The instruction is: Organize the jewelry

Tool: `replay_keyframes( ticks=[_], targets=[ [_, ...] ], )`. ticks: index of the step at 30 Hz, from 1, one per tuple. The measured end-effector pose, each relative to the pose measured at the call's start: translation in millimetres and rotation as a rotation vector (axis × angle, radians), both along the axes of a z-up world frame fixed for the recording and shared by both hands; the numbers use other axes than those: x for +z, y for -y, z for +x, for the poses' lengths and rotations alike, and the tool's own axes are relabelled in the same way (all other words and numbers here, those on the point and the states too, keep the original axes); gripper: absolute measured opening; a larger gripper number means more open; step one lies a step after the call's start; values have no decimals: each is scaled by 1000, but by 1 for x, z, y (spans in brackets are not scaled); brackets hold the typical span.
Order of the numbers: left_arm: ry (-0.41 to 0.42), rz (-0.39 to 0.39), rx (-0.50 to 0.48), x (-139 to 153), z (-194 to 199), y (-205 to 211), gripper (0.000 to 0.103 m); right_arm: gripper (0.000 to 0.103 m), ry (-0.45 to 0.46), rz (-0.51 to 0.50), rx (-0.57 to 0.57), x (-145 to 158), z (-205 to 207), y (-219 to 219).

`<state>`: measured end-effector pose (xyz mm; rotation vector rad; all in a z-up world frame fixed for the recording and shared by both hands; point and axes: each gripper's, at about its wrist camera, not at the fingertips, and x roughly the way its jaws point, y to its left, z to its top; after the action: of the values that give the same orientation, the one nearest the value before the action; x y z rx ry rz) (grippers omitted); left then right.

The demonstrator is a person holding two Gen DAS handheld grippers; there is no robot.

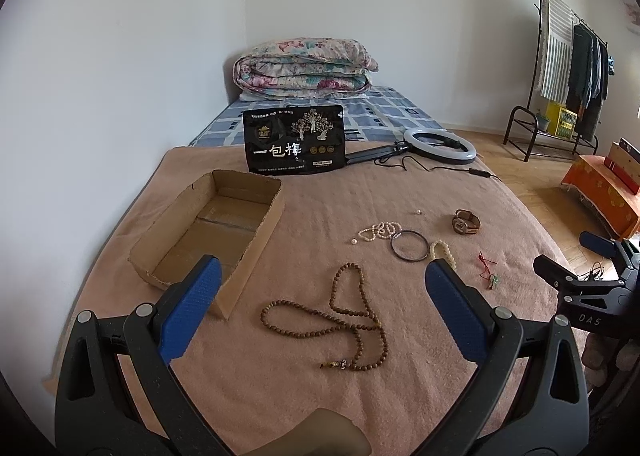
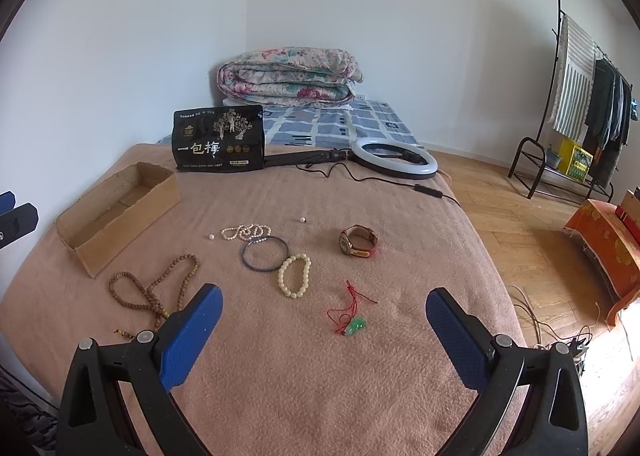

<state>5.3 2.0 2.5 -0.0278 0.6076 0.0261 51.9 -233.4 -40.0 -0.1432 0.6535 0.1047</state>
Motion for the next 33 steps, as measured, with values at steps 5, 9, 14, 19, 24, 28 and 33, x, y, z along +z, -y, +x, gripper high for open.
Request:
replay_keyframes(
  ticks=[5, 9, 14, 19, 24, 28, 33],
  targets=[
    [5, 4, 5, 0, 2, -1, 103, 103, -19, 15, -16, -1, 3, 3],
    [-9, 4, 10, 1, 3, -3, 103, 103, -33, 44, -16, 5, 2, 3],
    [-12, -6, 6, 7, -2, -3, 103, 103, -20, 53, -12, 14, -4, 2],
    [13, -6, -19, 16, -3, -1, 103, 103, -12, 38, -22, 17, -3, 1],
    [10, -3, -63, 22, 5, -4, 103, 103, -3, 27, -39, 26, 0, 1],
    [-5, 1, -72, 23, 19, -9, 103, 103, -1, 17, -50, 32, 6, 0],
    [-22, -11, -81, 21, 30, -17, 103, 103, 6, 13, -71, 38, 16, 6]
  ],
)
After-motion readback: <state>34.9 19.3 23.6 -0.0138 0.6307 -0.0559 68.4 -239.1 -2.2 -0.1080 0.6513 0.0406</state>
